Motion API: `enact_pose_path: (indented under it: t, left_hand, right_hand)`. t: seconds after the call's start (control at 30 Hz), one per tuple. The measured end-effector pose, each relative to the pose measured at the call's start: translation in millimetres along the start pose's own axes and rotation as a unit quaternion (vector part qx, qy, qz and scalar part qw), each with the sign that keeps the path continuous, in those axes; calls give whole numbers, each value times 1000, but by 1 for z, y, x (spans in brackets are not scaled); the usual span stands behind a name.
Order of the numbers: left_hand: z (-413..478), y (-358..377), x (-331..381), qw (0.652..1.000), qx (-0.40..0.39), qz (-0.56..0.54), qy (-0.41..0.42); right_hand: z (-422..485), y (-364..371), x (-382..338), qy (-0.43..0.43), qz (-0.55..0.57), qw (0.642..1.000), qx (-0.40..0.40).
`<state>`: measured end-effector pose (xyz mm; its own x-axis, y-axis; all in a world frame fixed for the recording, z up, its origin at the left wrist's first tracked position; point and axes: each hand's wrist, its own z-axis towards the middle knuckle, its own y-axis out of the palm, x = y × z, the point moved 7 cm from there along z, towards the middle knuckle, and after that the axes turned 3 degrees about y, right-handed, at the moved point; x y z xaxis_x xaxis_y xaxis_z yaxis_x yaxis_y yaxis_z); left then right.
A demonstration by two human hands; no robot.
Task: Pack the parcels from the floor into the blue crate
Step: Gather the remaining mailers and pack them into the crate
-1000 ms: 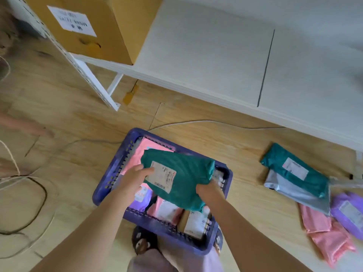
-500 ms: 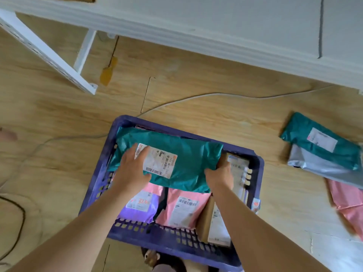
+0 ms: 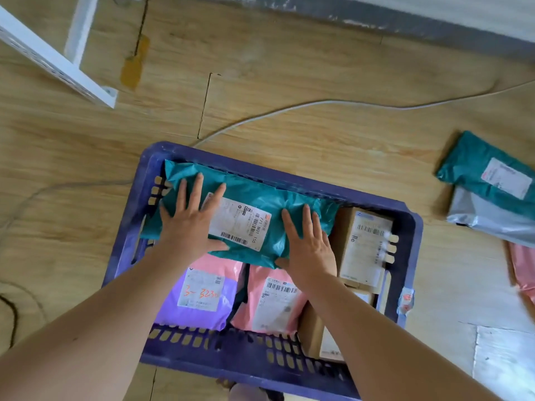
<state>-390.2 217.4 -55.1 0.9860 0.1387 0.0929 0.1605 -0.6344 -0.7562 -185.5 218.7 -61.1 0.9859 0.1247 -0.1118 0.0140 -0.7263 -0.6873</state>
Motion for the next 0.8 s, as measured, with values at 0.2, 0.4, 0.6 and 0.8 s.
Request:
enact_pose_path:
  t: [0.2,0.4,0.6,0.8]
  left_hand:
    - [25,19,-5,1000,-2,16,-6]
    - [42,35,-9,999,28,18,-11]
    - [45,39,-10,1000,7,17,-20]
    - [10,17,-4,999,40,8,-1]
  right_hand:
    - [27,16,0,6,-13,1000,10]
    - [46,30,-4,17,-20,999,21]
    - [52,31,-4,18,-13,1000,11]
    - [16,1,0,-20,25,999,22]
